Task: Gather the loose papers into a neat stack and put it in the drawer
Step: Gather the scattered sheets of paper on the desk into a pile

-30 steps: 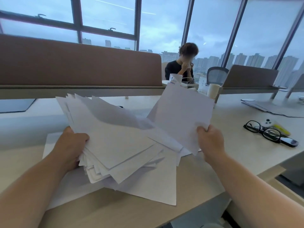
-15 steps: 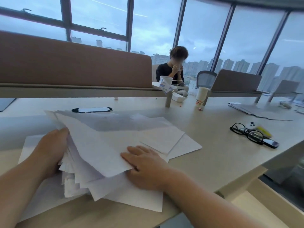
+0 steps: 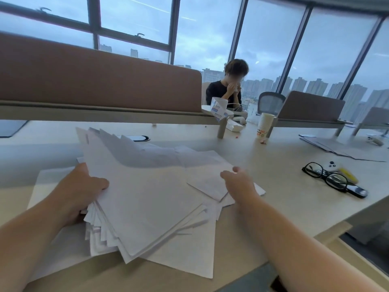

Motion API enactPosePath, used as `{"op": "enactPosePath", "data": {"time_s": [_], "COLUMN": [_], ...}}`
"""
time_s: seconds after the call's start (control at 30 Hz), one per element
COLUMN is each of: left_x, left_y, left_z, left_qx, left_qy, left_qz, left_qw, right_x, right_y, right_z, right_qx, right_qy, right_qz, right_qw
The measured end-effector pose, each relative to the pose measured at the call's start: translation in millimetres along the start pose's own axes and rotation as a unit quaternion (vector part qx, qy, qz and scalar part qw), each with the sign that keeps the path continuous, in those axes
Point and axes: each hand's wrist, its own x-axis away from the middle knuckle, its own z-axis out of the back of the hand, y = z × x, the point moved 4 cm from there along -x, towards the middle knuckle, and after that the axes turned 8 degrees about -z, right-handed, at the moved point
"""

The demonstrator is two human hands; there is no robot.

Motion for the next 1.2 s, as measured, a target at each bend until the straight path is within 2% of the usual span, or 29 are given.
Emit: {"op": "enactPosePath", "data": {"time_s": [0.07, 0.13, 0.2, 0.27, 0.37, 0.47, 0.6, 0.73, 0.83, 0.93, 1.0, 1.1, 1.2], "left_x": [-1, -2, -2, -3, -1, -1, 1, 1, 1, 3, 1, -2, -7], "left_y": [0, -1, -3, -4, -3, -3, -1, -2, -2, 1, 1, -1, -2], "left_z": [0, 1, 3, 4, 4, 3, 5, 5, 6, 3, 2, 3, 2], "left_qx": [-0.011, -0.022, -0.034, -0.042, -0.043, -0.036, -0.038, -0.041, -0.045, -0.047, -0.057, -0.061, -0.053], "left_qy": [0.006, 0.014, 0.016, 0.016, 0.021, 0.017, 0.007, -0.013, -0.022, -0.027, -0.024, -0.025, -0.027], "left_qz": [-0.004, -0.004, -0.003, -0.005, -0.007, -0.009, -0.015, -0.019, -0.028, -0.038, -0.037, -0.031, -0.027], "left_qw": [1.0, 1.0, 0.999, 0.999, 0.999, 0.999, 0.999, 0.999, 0.998, 0.998, 0.997, 0.997, 0.998], "right_x": [-4, -5, -5, -4, -4, -4, -2, -7, -13, -17, -21, -28, -28], "right_y": [0, -1, -2, -3, 1, 3, -1, -5, -13, -18, -17, -16, -21], "right_z": [10, 13, 13, 11, 5, -4, -13, -18, -15, -11, -16, -21, -3], "right_qx": [-0.206, -0.345, -0.415, -0.426, -0.421, -0.353, -0.22, -0.175, -0.165, -0.097, -0.059, 0.007, -0.005], "right_qy": [0.008, -0.018, -0.05, -0.069, -0.105, -0.135, -0.104, -0.089, -0.042, 0.032, 0.053, 0.098, 0.191], "right_qz": [-0.043, -0.096, -0.149, -0.175, -0.185, -0.142, -0.051, -0.027, 0.003, 0.075, 0.12, 0.184, 0.24], "right_qw": [0.978, 0.934, 0.896, 0.885, 0.882, 0.915, 0.969, 0.98, 0.985, 0.992, 0.99, 0.978, 0.952]}}
